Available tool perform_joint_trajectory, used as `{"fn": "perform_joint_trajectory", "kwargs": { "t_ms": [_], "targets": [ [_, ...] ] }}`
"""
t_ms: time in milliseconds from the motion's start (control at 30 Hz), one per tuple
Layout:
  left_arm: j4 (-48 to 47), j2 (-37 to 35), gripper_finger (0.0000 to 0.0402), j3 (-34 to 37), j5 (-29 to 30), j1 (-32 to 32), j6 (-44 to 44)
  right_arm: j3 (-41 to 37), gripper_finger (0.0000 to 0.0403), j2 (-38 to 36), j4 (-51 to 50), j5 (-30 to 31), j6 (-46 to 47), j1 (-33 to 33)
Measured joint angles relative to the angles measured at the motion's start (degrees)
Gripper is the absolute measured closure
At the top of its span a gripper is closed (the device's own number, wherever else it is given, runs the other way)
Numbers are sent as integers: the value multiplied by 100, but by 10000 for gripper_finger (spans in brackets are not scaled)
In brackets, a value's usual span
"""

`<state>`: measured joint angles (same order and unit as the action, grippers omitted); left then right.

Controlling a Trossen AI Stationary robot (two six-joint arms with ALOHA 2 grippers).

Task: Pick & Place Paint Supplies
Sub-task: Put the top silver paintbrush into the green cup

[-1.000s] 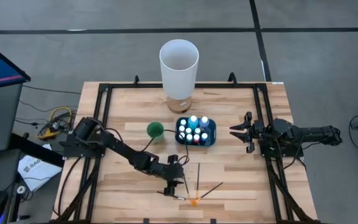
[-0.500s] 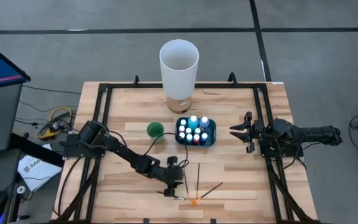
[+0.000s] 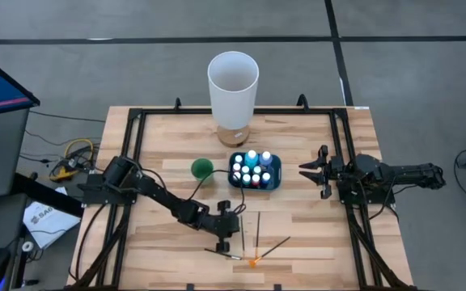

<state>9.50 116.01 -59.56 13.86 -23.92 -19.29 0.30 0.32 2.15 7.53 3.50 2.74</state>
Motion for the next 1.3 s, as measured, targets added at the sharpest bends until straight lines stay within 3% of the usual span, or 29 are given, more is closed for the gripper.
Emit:
{"fn": "perform_joint_trajectory", "kwargs": {
  "t_ms": [367,700,833,1033,1200,1300],
  "targets": [
    [-10,-101,401,21,-72,26,-352,0,305,0,0,-1,-2,-1],
    [35,-860,401,31,582,-53,25,-1,305,0,2,0,-1,0],
    [79,-1304,401,27,1068,-99,357,0,305,0,2,0,-2,-2],
    [295,-2168,401,101,2339,-272,1161,0,305,-2,2,-2,0,0],
    [1285,-3172,401,885,3252,-402,2089,-1,305,-2,2,0,0,0],
    [2174,-3823,401,1625,3416,-369,2495,0,305,-1,2,0,-2,-2]
  ]
}}
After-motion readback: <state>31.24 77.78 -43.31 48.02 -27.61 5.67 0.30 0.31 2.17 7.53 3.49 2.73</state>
